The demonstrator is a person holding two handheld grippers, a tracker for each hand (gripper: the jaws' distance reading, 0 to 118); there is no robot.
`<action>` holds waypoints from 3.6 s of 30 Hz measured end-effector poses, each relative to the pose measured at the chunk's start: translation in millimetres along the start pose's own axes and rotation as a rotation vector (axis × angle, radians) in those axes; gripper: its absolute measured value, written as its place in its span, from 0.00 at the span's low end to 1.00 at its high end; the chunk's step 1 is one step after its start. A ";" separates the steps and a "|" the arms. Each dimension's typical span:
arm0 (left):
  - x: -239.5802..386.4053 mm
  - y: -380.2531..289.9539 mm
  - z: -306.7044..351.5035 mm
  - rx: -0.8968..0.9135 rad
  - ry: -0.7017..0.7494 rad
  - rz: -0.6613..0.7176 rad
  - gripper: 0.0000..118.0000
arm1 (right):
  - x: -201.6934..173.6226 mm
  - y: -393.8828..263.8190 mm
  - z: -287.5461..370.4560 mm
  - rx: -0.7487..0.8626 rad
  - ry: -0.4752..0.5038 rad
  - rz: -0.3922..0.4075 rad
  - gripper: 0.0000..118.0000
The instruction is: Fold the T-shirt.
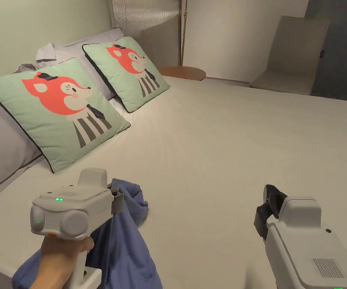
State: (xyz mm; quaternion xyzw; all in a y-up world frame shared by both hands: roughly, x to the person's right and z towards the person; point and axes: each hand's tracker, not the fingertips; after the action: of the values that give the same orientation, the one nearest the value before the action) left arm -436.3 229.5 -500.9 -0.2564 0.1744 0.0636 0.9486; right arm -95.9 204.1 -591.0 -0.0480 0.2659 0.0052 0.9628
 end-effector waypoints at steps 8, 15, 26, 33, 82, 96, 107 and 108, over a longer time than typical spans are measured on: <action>88.2 90.2 38.7 0.203 -0.227 -0.110 0.05 | 43.3 10.2 33.2 0.053 -0.095 -0.015 0.01; 190.9 137.4 46.1 0.300 -0.404 -0.232 0.05 | 96.4 23.1 72.9 0.097 -0.241 -0.015 0.01; 309.7 96.8 19.3 0.178 -0.698 -0.250 0.05 | 168.6 18.4 129.1 0.089 -0.431 -0.014 0.01; 323.4 11.4 -43.1 -0.113 -0.718 -0.266 0.05 | 183.1 3.7 139.0 0.054 -0.474 -0.024 0.01; 139.0 1.7 -15.5 0.113 -0.198 -0.064 0.00 | 132.6 30.8 116.2 0.098 -0.377 -0.001 0.01; 132.2 -98.6 -58.6 -0.339 -0.289 -0.042 0.00 | 131.4 22.6 120.4 0.061 -0.370 -0.019 0.01; 136.8 -130.1 -59.5 -0.383 -0.246 -0.099 0.72 | 134.9 12.6 118.3 0.033 -0.366 -0.035 0.01; 138.1 -134.1 -61.8 -0.395 -0.249 -0.094 0.54 | 132.7 14.2 119.9 0.032 -0.366 -0.035 0.01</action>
State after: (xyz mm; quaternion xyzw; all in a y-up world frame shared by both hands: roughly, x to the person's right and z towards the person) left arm -298.0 86.9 -538.7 -0.4350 0.0278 0.0832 0.8961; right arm 78.9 227.7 -557.9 -0.0354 0.0856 -0.0073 0.9957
